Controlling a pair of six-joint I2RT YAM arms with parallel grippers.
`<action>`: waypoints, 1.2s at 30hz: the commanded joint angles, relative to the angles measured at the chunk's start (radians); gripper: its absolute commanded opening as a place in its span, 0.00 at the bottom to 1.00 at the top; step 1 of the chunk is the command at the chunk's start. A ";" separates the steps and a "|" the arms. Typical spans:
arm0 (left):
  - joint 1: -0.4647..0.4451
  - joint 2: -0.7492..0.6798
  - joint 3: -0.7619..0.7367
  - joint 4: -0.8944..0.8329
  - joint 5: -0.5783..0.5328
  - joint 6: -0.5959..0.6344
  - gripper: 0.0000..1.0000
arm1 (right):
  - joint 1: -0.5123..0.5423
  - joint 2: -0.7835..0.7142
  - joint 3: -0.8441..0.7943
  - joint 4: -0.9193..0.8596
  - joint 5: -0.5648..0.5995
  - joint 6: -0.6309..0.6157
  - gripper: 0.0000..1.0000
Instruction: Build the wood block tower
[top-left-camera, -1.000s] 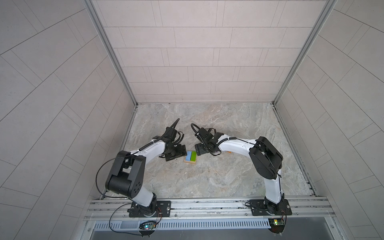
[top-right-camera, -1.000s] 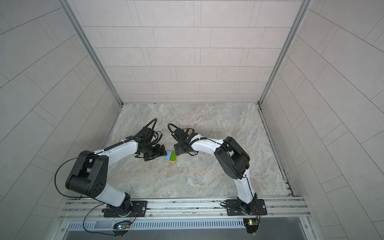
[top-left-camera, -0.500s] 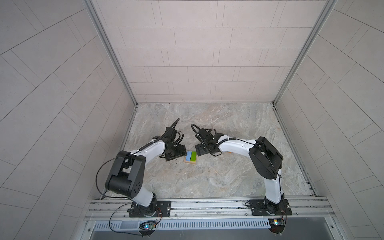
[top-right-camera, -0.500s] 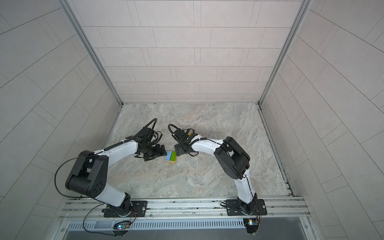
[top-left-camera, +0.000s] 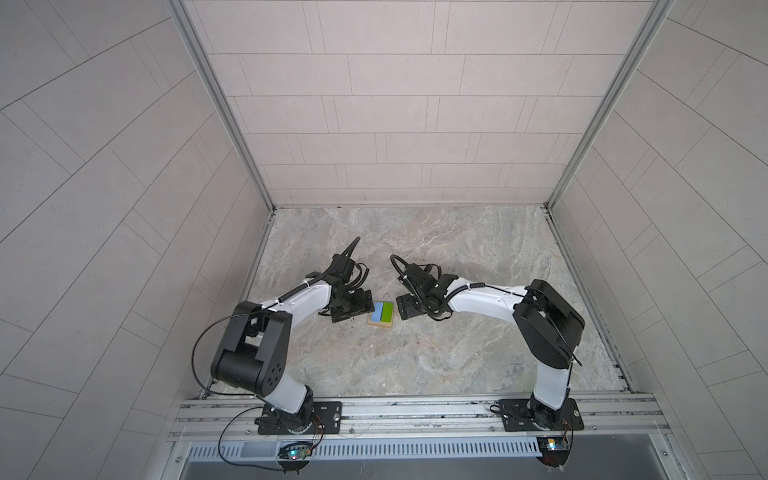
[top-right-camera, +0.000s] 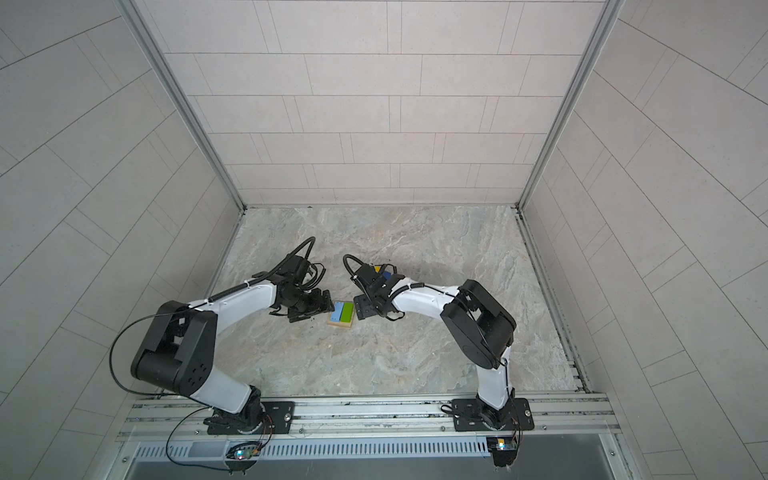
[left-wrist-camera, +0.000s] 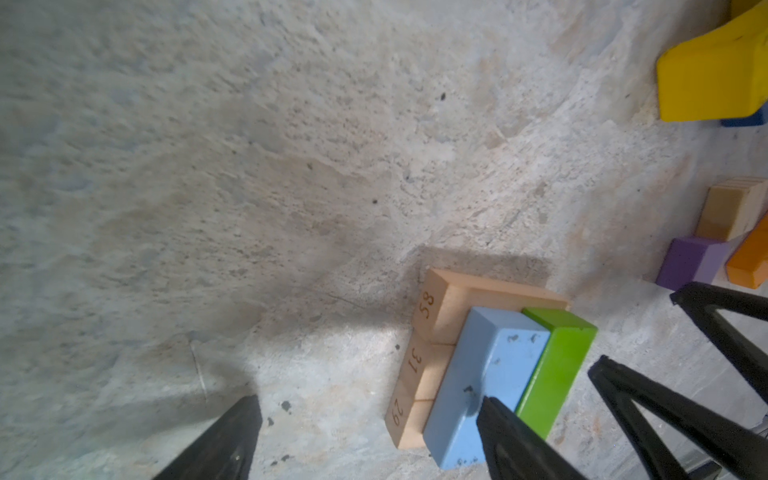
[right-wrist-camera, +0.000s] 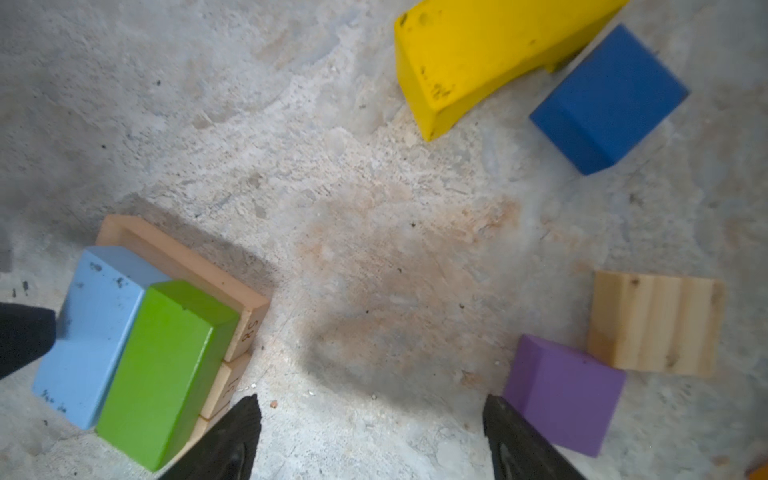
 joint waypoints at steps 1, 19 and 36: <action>-0.007 -0.001 0.009 -0.015 -0.001 0.015 0.89 | 0.009 -0.036 -0.017 0.016 -0.010 0.023 0.85; -0.009 0.006 0.014 -0.017 -0.001 0.016 0.89 | 0.049 -0.016 0.001 0.023 -0.015 0.039 0.85; -0.011 0.007 0.014 -0.017 -0.003 0.018 0.89 | 0.066 0.013 0.029 0.017 -0.010 0.039 0.85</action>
